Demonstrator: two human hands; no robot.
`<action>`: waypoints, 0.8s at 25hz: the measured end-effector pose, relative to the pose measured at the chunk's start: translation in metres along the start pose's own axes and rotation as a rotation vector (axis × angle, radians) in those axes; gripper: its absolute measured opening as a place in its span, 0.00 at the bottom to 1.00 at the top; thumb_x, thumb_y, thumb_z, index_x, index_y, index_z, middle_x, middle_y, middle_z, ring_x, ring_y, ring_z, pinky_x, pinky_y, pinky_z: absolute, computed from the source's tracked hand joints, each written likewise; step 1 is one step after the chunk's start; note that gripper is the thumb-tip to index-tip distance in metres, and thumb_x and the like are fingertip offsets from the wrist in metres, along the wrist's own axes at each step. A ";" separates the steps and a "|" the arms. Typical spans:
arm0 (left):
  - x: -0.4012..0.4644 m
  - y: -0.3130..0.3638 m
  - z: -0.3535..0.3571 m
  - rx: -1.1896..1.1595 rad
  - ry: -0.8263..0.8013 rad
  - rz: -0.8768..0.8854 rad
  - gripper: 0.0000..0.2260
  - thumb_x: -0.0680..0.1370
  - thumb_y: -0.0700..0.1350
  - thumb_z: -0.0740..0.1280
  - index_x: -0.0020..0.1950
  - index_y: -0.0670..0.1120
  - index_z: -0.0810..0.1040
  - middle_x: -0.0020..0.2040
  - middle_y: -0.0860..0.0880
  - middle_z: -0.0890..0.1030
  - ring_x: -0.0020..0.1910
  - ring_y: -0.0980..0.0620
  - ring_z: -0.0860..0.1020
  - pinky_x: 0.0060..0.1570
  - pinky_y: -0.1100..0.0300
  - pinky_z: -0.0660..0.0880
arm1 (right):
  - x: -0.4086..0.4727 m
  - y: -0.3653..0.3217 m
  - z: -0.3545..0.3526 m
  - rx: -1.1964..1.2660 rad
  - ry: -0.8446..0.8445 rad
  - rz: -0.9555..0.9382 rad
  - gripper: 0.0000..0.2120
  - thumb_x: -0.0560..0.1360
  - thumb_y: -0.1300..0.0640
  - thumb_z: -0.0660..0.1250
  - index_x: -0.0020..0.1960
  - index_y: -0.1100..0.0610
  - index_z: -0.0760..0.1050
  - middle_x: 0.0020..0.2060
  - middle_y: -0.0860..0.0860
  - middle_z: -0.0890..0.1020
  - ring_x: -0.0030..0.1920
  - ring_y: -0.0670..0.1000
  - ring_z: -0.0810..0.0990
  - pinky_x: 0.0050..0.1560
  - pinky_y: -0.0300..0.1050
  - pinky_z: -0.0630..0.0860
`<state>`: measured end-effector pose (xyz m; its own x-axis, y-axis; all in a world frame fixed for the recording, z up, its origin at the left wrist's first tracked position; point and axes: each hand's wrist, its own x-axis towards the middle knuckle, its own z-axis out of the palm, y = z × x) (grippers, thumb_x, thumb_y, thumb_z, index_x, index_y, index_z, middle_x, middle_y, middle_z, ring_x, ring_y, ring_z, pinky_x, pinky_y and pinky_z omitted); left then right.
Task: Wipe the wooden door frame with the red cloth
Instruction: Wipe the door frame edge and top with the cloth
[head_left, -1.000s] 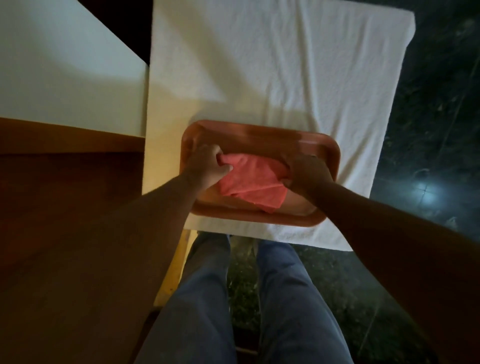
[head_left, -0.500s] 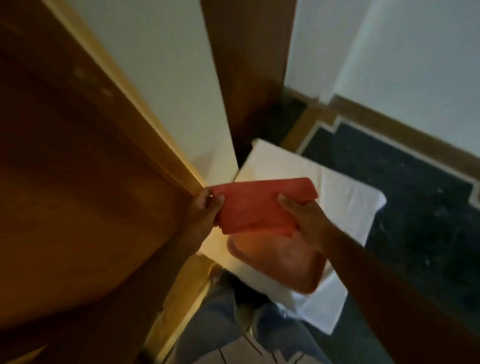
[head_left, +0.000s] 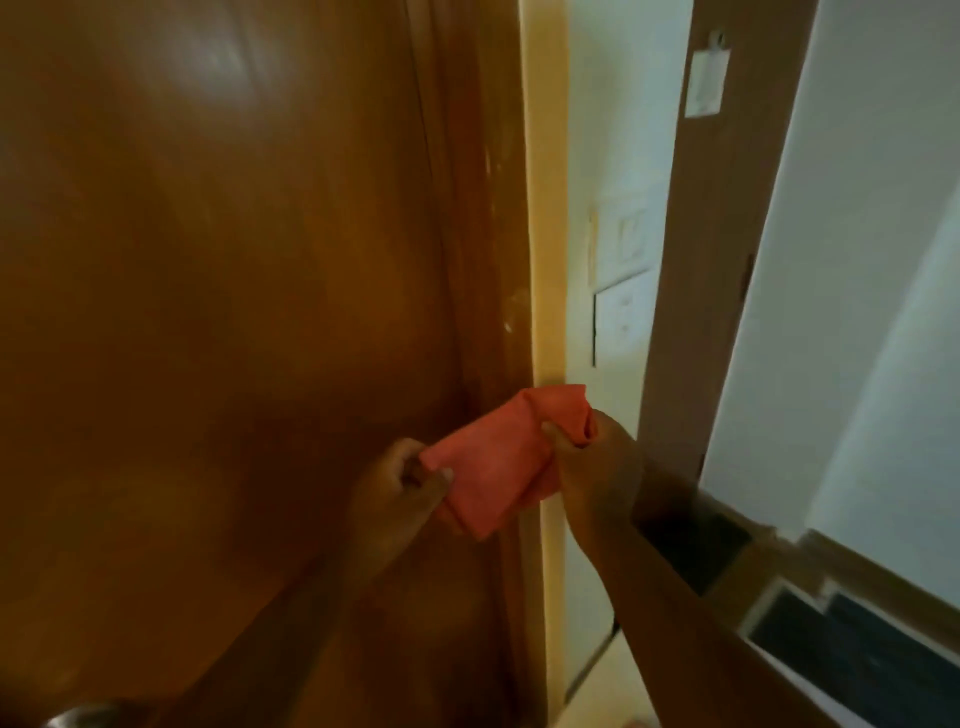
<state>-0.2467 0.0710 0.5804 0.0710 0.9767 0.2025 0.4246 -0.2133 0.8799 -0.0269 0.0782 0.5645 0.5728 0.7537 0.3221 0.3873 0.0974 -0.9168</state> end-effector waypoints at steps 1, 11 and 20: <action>0.008 0.003 -0.006 0.122 0.021 0.054 0.16 0.66 0.63 0.68 0.45 0.54 0.75 0.40 0.54 0.80 0.37 0.54 0.79 0.38 0.52 0.74 | 0.001 -0.008 0.016 0.017 0.028 0.042 0.16 0.75 0.43 0.68 0.53 0.55 0.77 0.48 0.54 0.83 0.48 0.56 0.82 0.51 0.53 0.78; 0.080 0.083 -0.068 0.822 0.394 0.807 0.19 0.79 0.51 0.61 0.67 0.47 0.77 0.63 0.46 0.82 0.61 0.43 0.81 0.59 0.45 0.73 | -0.016 -0.075 0.124 0.076 0.177 -0.053 0.46 0.74 0.37 0.62 0.78 0.56 0.39 0.78 0.63 0.53 0.75 0.66 0.57 0.72 0.60 0.56; 0.122 0.093 -0.085 1.336 0.771 0.718 0.31 0.84 0.58 0.51 0.83 0.45 0.50 0.84 0.40 0.51 0.82 0.41 0.47 0.76 0.41 0.31 | 0.119 -0.138 0.096 -0.268 0.442 -0.857 0.30 0.81 0.47 0.54 0.76 0.62 0.51 0.72 0.63 0.60 0.69 0.66 0.68 0.61 0.53 0.72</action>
<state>-0.2755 0.1679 0.7234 0.3213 0.3770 0.8687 0.9398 -0.0140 -0.3415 -0.0816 0.2165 0.7064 0.2199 0.1830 0.9582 0.9141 0.3044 -0.2680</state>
